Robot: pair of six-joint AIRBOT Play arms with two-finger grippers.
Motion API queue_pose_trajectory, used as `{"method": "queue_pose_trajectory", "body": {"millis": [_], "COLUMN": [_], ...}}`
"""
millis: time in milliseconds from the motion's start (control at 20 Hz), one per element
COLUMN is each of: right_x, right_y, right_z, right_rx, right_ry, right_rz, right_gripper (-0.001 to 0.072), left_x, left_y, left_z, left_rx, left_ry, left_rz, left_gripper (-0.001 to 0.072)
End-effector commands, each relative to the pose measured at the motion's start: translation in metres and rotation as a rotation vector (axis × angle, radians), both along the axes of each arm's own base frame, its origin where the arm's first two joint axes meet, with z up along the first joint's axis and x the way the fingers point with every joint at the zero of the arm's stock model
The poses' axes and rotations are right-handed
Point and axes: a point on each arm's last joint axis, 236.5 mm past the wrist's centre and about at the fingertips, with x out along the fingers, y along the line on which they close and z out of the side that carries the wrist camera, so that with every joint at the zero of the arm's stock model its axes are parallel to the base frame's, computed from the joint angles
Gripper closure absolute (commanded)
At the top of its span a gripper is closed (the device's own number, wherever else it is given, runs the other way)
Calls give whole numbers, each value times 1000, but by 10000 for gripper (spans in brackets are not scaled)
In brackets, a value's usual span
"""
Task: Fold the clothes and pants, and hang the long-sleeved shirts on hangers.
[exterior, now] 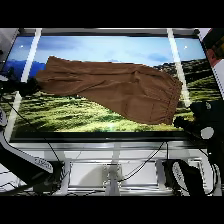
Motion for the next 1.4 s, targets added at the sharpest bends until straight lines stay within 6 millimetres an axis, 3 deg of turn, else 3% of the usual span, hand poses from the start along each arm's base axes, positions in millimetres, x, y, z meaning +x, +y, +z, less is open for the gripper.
{"method": "queue_pose_trajectory", "body": {"millis": [0, 50, 150, 200, 400, 500, 650, 750, 850, 900, 1050, 1200, 1350], "right_x": [3, 5, 11, 15, 31, 36, 35, 35, 35, 36, 36, 40, 45], "right_y": [1, 0, -2, -4, -11, -13, -12, -12, -12, -13, -15, -17, -20], "right_z": [2, 4, 14, 21, 50, 61, 70, 75, 77, 77, 78, 81, 86], "right_rx": [7, 4, -7, -14, -43, -50, -52, -56, -57, -61, -73, -82, -95], "right_ry": [-15, -21, -44, -61, -124, -142, -131, -128, -130, -131, -132, -155, -186], "right_rz": [-4, -5, -4, -4, -3, 0, 15, 21, 22, 22, 22, 17, 10], "right_gripper": [297, 339, 338, 338, 338, 337, 337, 337, 337, 337, 337, 337, 338], "left_x": [8, 7, -1, -15, -111, -149, -211, -227, -223, -218, -196, -151, -98], "left_y": [3, 3, -1, -12, -73, -62, -24, -17, -17, -16, -9, -14, -15], "left_z": [37, 57, 104, 127, 197, 224, 259, 275, 264, 246, 166, 88, 46], "left_rx": [44, 70, 102, 86, -6, 123, 370, 441, 438, 407, 281, 133, 69], "left_ry": [-78, -109, -159, -152, 4, 51, 166, 164, 176, 206, 339, 345, 235], "left_rz": [-19, -49, -88, -121, -322, -324, -247, -222, -277, -288, -329, -344, -265], "left_gripper": [678, 678, 678, 678, 680, 680, 680, 681, 682, 682, 681, 681, 681]}}
